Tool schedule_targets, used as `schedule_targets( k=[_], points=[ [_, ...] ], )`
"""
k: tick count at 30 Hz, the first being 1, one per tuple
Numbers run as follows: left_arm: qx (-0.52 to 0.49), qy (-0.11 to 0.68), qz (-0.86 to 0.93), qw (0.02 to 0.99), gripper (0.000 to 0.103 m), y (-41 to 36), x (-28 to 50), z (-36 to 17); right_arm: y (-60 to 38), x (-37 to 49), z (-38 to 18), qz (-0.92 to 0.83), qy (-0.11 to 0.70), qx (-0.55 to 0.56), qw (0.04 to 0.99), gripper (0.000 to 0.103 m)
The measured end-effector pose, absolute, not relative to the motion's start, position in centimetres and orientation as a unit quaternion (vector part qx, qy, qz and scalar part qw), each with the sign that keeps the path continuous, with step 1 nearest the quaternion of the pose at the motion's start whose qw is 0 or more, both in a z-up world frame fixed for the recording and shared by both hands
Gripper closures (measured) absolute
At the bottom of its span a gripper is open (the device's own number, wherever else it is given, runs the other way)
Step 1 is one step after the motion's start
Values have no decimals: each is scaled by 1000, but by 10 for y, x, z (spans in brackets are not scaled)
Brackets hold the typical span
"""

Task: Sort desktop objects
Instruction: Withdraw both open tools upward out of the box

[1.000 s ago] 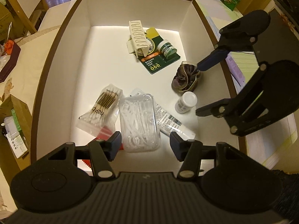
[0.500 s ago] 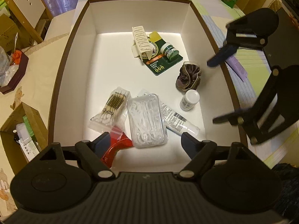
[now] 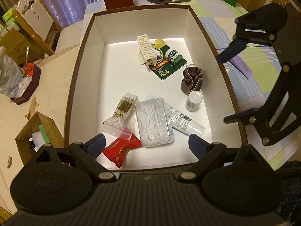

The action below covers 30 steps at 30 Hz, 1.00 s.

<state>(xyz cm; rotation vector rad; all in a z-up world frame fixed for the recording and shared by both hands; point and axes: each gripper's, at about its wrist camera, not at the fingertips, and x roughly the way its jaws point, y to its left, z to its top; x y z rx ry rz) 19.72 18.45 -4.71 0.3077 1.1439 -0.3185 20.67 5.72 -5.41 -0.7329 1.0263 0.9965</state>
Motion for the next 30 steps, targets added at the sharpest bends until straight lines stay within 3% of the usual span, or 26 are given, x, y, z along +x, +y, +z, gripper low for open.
schedule_targets(
  k=[30],
  points=[
    [154, 510, -126, 837, 8, 160, 147, -24, 6, 159, -27, 449, 425, -290, 730, 15]
  ],
)
